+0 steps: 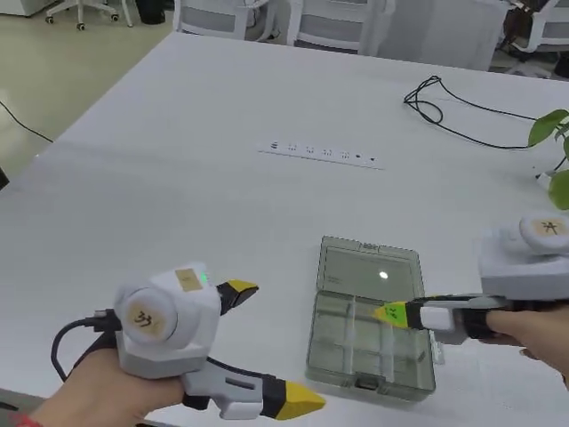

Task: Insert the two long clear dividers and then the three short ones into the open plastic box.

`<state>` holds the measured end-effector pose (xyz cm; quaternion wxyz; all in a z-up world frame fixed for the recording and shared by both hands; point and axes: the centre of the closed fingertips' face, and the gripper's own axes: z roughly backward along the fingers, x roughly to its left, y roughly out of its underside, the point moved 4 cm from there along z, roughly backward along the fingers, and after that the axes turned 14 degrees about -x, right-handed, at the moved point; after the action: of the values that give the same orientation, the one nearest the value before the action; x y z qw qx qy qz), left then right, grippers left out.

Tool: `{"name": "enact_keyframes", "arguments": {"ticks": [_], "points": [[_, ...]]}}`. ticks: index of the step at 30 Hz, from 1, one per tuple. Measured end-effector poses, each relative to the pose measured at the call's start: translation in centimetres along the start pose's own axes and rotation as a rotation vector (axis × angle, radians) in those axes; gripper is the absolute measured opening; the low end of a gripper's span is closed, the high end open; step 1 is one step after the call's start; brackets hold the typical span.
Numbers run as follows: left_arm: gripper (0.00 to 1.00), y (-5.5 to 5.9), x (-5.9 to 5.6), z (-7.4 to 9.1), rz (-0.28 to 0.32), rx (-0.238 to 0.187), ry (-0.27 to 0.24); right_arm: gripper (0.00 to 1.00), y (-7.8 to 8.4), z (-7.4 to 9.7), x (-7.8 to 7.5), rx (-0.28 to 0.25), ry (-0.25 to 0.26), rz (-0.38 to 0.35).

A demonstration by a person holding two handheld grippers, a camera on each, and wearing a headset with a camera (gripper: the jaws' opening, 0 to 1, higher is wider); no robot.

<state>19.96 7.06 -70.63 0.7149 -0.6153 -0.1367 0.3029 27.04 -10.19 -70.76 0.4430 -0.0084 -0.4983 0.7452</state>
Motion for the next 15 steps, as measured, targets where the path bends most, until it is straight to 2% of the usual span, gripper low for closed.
{"name": "enact_keyframes", "arguments": {"ticks": [1,8,10,11,15], "points": [[1.0,0.0,0.0,0.0,0.002,0.0,-0.002,0.37,0.0,0.4,-0.2,0.001,0.0,0.002],[1.0,-0.1,0.0,0.3,-0.004,-0.004,-0.013,0.44,0.3,3.0,-1.2,0.034,-0.04,0.168],[1.0,-0.1,0.0,0.3,-0.006,-0.004,-0.011,0.47,0.6,3.3,-1.4,0.053,-0.04,0.174],[1.0,-0.1,0.0,0.3,-0.006,-0.004,-0.011,0.48,0.6,3.6,-1.5,0.061,-0.051,0.217],[1.0,-0.1,0.3,0.2,-0.007,-0.003,-0.01,0.54,1.0,4.3,-1.9,0.089,-0.074,0.294]]}}
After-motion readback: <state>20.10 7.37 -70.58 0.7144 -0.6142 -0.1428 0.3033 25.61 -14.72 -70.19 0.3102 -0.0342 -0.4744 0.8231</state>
